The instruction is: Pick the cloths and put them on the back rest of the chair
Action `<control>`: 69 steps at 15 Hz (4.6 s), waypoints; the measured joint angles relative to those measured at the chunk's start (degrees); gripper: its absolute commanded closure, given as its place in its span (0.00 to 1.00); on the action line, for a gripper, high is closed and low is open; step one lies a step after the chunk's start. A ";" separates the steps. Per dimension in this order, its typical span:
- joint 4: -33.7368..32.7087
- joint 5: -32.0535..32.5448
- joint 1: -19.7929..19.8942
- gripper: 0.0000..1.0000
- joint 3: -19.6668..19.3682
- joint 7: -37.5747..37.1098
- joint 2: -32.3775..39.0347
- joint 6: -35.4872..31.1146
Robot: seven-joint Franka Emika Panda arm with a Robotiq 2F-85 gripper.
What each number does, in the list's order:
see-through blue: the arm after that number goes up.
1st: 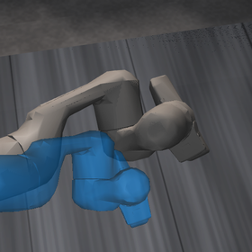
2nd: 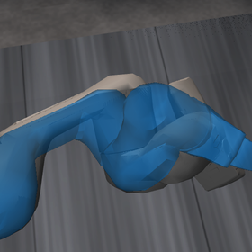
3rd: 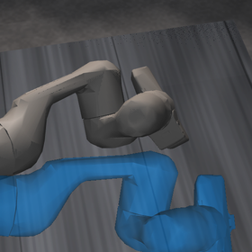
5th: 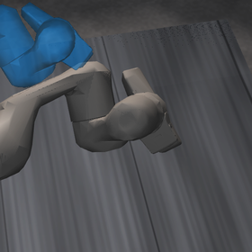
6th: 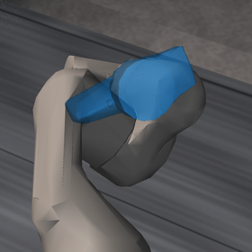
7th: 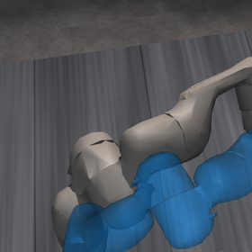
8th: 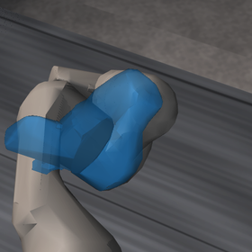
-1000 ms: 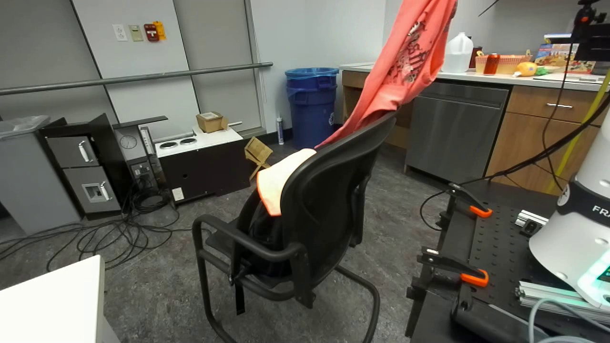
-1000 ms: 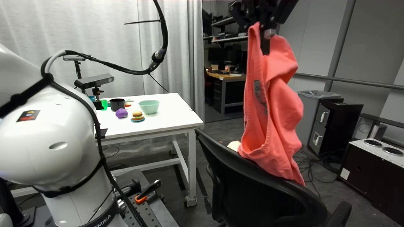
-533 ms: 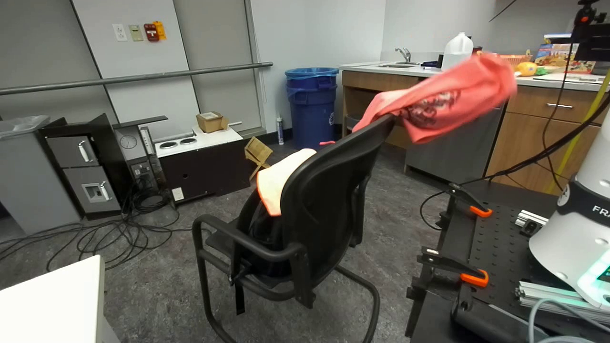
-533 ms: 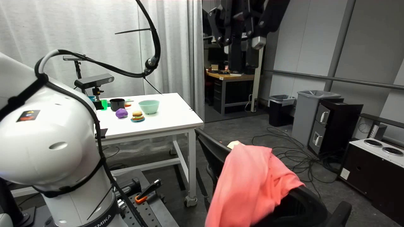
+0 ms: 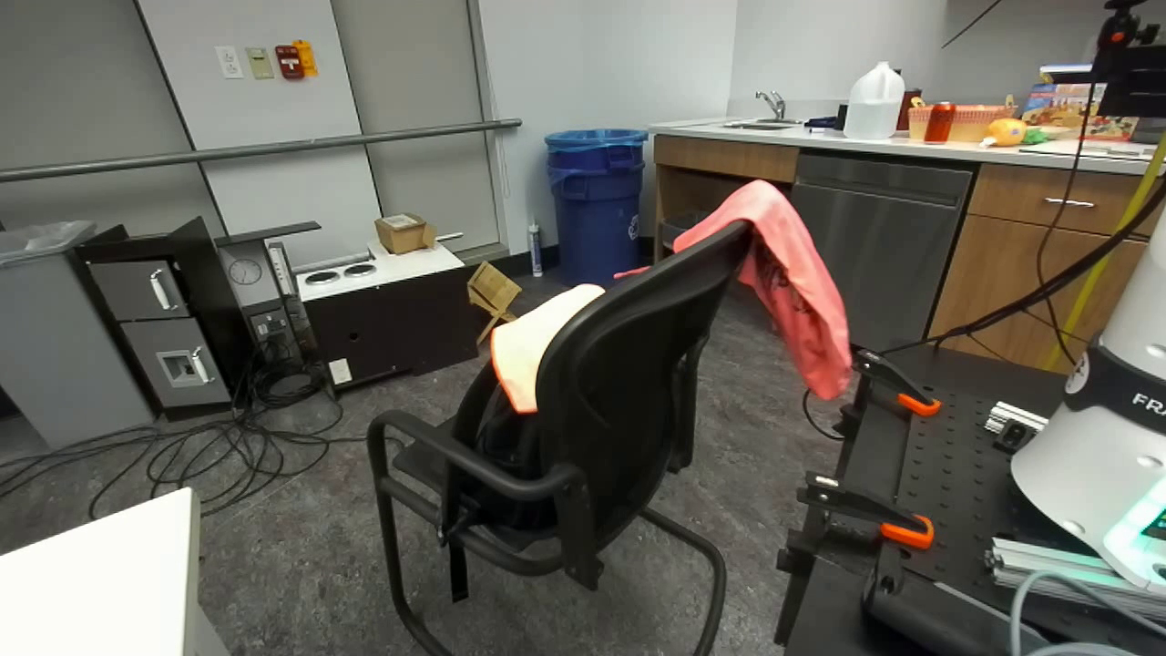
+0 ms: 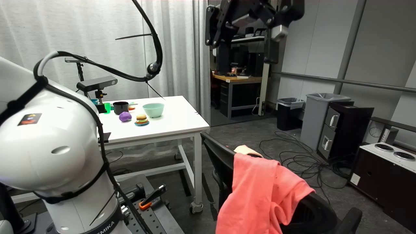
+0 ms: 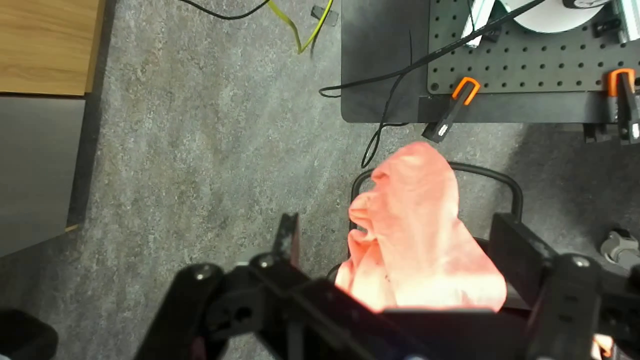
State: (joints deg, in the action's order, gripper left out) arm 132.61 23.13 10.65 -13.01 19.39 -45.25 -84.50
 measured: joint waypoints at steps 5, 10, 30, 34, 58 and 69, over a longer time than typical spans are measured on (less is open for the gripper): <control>-0.24 -3.01 -3.21 0.00 -0.85 -0.32 2.48 -3.20; -1.27 -11.83 -9.02 0.00 -0.12 -2.53 16.35 -18.45; -17.32 -27.55 -10.63 0.00 11.32 -2.42 63.85 -43.04; -18.74 -28.31 -9.16 0.01 11.64 -2.43 67.05 -43.03; -19.95 -28.35 -7.76 0.99 14.53 -2.28 69.94 -43.03; -12.77 -28.35 -8.13 0.99 16.31 -1.65 51.42 -38.22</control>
State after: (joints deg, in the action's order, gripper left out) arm 119.84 -5.22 2.52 3.30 17.74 6.16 -122.71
